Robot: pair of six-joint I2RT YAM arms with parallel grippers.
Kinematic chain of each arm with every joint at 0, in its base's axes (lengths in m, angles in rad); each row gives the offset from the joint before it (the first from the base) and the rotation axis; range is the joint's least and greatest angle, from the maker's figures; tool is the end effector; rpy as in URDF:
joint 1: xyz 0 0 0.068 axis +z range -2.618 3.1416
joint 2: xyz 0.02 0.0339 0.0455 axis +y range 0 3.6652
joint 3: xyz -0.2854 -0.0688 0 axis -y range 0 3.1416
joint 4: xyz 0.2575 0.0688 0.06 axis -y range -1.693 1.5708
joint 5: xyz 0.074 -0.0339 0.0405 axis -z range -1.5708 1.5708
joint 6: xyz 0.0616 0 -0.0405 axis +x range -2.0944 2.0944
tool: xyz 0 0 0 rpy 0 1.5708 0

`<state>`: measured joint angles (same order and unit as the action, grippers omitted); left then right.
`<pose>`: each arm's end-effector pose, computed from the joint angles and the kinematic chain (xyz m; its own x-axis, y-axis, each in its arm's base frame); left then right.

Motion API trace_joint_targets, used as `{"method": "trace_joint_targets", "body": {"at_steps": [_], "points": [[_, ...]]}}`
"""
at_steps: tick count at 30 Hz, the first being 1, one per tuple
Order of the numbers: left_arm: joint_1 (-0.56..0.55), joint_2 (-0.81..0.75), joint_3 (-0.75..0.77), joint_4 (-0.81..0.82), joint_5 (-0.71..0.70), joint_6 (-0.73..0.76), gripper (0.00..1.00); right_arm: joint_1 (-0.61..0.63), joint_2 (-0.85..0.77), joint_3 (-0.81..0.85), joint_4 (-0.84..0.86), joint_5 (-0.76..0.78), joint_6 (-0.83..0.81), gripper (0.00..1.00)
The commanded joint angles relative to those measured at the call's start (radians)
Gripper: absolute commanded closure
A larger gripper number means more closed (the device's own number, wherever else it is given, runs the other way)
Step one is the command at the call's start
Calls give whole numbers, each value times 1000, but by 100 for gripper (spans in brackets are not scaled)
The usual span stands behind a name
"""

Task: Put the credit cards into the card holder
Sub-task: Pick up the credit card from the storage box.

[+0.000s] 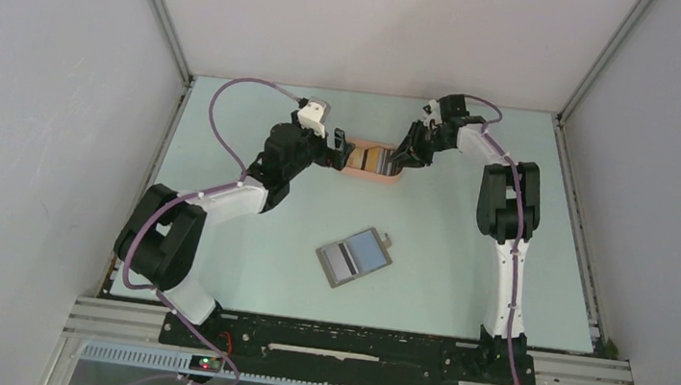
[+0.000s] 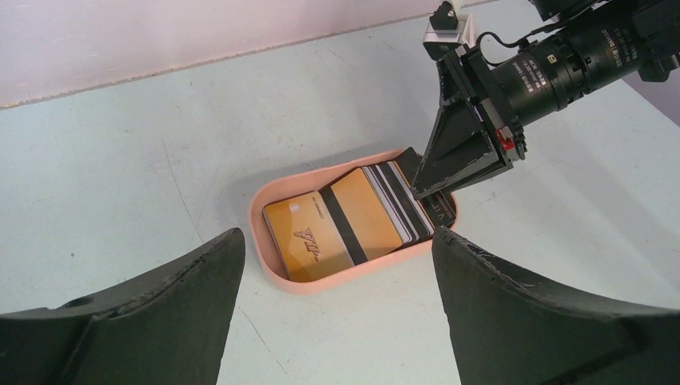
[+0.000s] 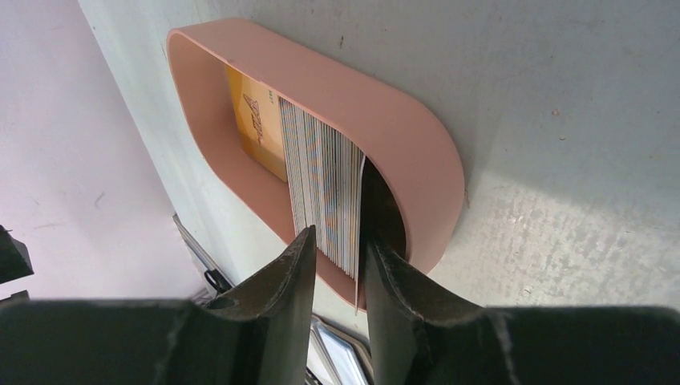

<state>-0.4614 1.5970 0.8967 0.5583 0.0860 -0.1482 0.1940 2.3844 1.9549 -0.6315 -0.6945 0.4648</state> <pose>0.3532 -0.1815 0.2596 -0.2021 -0.0638 -0.9773 0.4953 0.8542 -0.1582 0.5279 0.1439 0.1510 -0.9694 0.1605 -0.1858 -0.0225 0.6956 0.7181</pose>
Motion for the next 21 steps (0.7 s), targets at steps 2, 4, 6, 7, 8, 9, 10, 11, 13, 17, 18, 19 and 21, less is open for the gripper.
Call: {"method": "trace_joint_targets", "body": {"at_steps": [2,4,6,7,8,9,10,11,13,17,18,19,21], "points": [[6,2,64,17,0,28,9,-13,-74,-5,3,-23,-20,64],[6,1,65,17,0,29,9,-13,-74,-4,3,-24,-21,64],[6,2,65,17,0,29,9,-14,-76,-4,2,-23,-22,65],[6,1,65,17,0,29,9,-14,-76,-5,2,-23,-22,65],[6,1,65,17,0,29,9,-14,-77,-5,1,-24,-24,66],[6,1,65,17,0,29,9,-16,-77,-6,2,-24,-24,67],[6,2,64,17,0,29,9,-15,-77,-7,1,-23,-24,67],[6,2,66,17,0,29,9,-16,-76,-6,1,-24,-24,67],[6,1,65,16,0,29,9,-18,-77,-7,3,-24,-23,68],[6,1,65,16,0,29,9,-19,-78,-8,1,-25,-23,69],[6,1,65,16,0,29,9,-19,-79,-8,1,-25,-25,70],[6,1,65,15,0,29,9,-19,-79,-9,1,-25,-23,71],[6,1,65,15,0,30,9,-19,-78,-8,2,-25,-24,73]]}}
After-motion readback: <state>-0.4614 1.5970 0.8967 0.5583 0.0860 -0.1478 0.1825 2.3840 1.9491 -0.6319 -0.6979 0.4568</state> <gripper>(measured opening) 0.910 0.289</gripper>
